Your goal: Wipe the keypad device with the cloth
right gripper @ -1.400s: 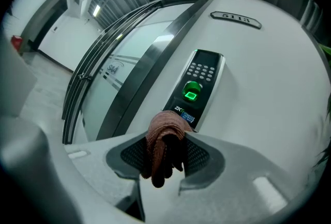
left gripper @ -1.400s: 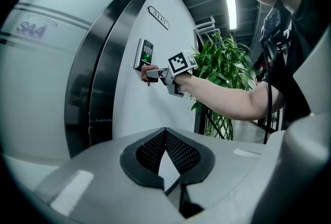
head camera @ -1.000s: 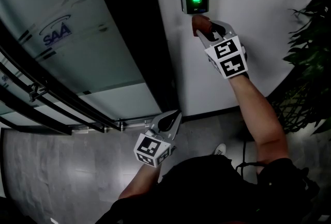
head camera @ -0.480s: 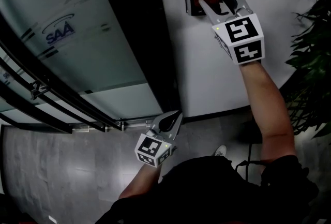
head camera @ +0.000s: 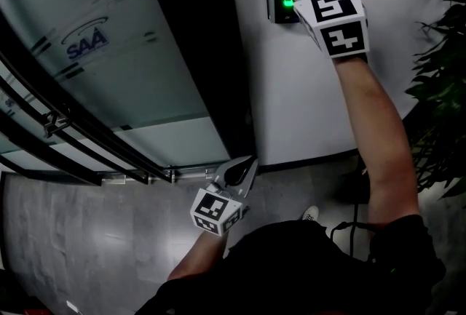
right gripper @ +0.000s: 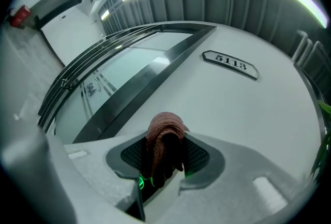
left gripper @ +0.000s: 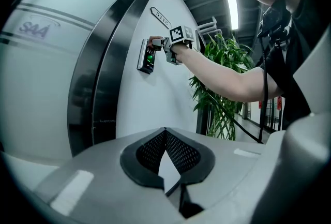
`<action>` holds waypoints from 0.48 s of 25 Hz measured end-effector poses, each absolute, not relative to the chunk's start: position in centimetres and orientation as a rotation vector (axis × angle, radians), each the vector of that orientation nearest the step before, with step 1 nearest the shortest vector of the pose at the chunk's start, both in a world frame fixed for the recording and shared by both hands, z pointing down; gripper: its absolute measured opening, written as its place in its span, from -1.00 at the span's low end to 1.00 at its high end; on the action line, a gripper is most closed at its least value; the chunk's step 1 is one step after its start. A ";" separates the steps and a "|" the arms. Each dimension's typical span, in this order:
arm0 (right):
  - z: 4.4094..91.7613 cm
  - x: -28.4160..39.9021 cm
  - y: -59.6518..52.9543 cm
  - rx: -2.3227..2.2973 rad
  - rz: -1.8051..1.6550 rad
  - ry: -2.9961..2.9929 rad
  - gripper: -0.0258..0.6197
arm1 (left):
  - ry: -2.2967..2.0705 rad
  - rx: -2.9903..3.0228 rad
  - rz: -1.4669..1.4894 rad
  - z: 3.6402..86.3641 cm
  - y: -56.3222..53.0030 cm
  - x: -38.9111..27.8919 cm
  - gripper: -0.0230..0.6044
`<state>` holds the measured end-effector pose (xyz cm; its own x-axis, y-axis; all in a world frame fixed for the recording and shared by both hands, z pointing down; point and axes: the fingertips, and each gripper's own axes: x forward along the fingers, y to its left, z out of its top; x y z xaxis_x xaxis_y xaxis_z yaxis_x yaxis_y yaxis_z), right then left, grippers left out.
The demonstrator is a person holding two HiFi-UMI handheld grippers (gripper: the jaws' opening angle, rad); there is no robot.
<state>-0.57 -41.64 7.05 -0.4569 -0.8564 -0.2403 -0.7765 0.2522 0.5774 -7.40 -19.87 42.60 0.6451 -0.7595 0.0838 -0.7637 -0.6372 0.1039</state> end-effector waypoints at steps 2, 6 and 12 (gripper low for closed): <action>7.2 -0.7 -41.8 1.566 -0.981 -2.382 -0.47 | -1.270 2.733 0.045 42.6 -19.9 -7.6 -0.88; 7.6 -0.6 -41.9 1.563 -0.969 -2.385 -0.47 | -1.269 2.729 0.040 42.6 -20.1 -7.6 -0.88; 8.9 -0.7 -42.0 1.550 -0.950 -2.378 -0.47 | -1.249 2.737 0.046 42.6 -20.1 -7.4 -0.88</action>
